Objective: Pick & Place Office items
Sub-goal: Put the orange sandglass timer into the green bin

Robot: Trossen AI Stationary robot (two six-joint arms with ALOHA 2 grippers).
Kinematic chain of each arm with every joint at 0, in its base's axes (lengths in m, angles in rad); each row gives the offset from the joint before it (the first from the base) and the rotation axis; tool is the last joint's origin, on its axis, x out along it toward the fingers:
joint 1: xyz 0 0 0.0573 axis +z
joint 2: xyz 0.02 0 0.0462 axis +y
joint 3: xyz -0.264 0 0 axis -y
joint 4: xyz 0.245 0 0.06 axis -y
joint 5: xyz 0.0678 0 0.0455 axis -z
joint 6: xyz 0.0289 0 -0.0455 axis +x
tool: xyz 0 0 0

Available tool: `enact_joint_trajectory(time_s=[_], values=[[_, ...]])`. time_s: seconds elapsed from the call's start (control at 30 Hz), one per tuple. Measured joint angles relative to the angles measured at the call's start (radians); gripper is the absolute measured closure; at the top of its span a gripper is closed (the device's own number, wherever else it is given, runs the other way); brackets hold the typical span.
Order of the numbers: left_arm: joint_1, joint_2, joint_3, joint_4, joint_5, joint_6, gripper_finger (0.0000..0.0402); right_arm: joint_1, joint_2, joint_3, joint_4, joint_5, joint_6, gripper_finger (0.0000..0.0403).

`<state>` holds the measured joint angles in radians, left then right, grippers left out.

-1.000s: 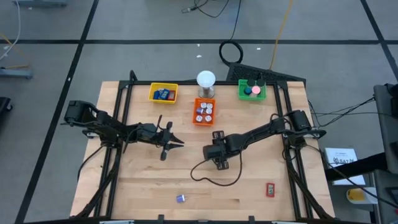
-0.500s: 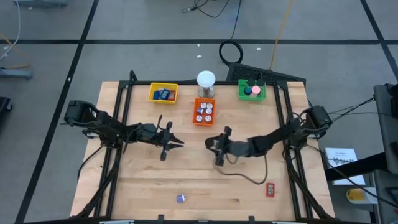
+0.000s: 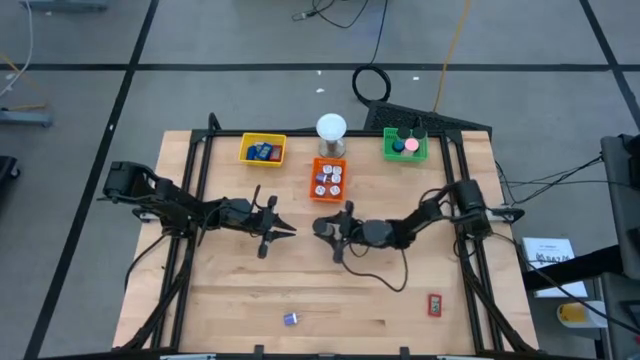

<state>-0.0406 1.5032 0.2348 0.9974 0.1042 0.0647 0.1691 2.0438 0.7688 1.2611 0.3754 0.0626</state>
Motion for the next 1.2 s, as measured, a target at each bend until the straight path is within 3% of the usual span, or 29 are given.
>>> enact_joint_trajectory(time_s=[0.4, 0.67, 0.8, 1.0, 1.13, 1.2], values=[[0.000, 0.000, 0.000, -0.001, -0.001, -0.003, 0.0346, -0.004, 0.015, 0.027, -0.051, -0.009, 0.023, 0.0168], [0.000, 0.000, 0.000, -0.001, -0.001, -0.003, 0.0346, 0.001, -0.073, 0.026, -0.247, 0.048, 0.056, 0.0112], [0.000, 0.000, 0.000, -0.011, -0.001, -0.006, 0.0346, 0.005, -0.223, 0.026, -0.432, 0.069, 0.092, 0.0088], [-0.001, 0.000, 0.000, 0.001, -0.001, -0.112, 0.0346, 0.001, -0.479, 0.072, -0.898, 0.096, 0.289, 0.0081], [-0.001, 0.000, 0.002, 0.001, -0.001, -0.094, 0.0346, 0.000, -0.503, 0.215, -1.224, 0.082, 0.381, 0.0081], [-0.001, 0.000, 0.002, 0.000, -0.001, -0.089, 0.0346, 0.000, -0.483, 0.298, -1.366, 0.019, 0.399, 0.0080]])
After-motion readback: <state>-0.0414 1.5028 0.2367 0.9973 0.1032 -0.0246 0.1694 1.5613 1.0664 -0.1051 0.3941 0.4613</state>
